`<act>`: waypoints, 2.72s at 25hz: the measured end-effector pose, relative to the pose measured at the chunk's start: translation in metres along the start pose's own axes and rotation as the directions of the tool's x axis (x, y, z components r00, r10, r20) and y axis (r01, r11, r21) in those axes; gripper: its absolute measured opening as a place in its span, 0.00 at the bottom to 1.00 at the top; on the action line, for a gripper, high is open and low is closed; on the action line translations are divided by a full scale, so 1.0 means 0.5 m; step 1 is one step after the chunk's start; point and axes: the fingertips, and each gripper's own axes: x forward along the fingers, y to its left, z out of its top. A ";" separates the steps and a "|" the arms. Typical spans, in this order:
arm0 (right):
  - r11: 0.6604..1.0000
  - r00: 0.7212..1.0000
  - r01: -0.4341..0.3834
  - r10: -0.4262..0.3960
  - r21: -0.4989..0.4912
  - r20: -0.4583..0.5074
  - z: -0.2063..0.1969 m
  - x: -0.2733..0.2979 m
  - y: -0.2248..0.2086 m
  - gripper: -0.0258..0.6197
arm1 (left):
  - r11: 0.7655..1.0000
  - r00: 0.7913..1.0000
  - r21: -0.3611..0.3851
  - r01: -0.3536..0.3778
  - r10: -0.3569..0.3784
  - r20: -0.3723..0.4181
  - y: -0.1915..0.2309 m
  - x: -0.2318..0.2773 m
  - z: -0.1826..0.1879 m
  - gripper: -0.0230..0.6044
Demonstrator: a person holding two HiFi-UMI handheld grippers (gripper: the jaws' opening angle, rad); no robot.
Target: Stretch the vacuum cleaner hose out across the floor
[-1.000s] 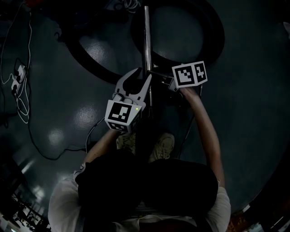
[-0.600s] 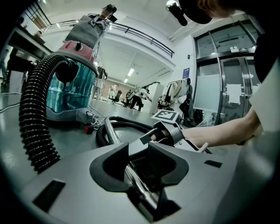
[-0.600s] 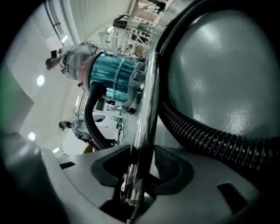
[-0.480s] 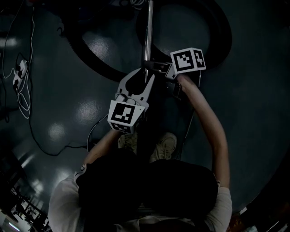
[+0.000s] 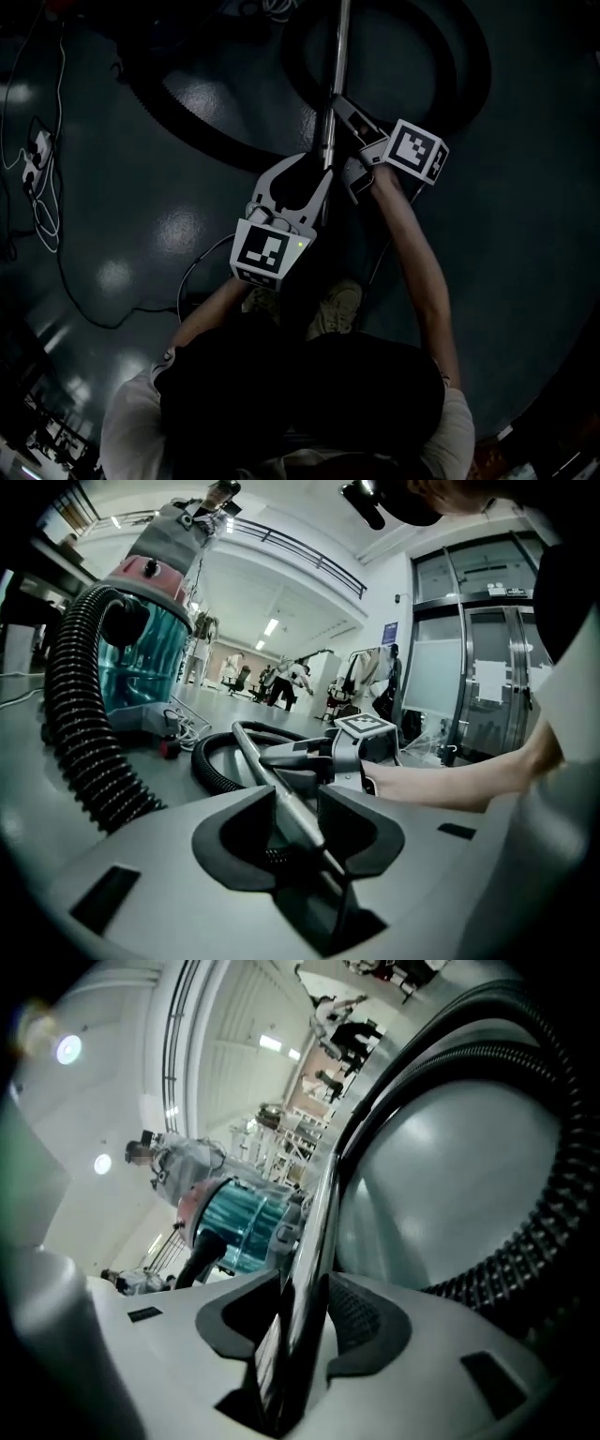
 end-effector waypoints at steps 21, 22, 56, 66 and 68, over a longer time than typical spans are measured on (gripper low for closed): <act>0.978 0.869 0.124 -0.189 0.167 0.458 0.159 -0.152 -0.075 0.30 | 0.999 0.999 0.002 0.044 -0.044 -0.003 -0.044 0.010 0.015 0.23; 0.977 0.867 0.128 -0.194 0.170 0.459 0.164 -0.153 -0.077 0.30 | 0.998 0.998 -0.034 0.057 -0.058 -0.029 -0.047 0.005 0.009 0.23; 0.604 0.979 0.196 -0.077 -0.772 0.188 0.197 -0.223 0.124 0.09 | 0.998 0.999 -0.059 -0.039 0.040 0.014 0.049 0.048 0.099 0.23; 0.371 0.832 -0.034 -0.504 -0.928 -0.231 0.019 -0.236 -0.072 0.09 | 0.998 0.995 0.010 -0.058 0.057 0.076 0.080 0.084 0.192 0.23; 0.360 0.833 -0.050 -0.499 -0.932 -0.238 0.014 -0.229 -0.066 0.09 | 0.998 0.996 0.023 -0.065 0.063 0.066 0.092 0.101 0.201 0.23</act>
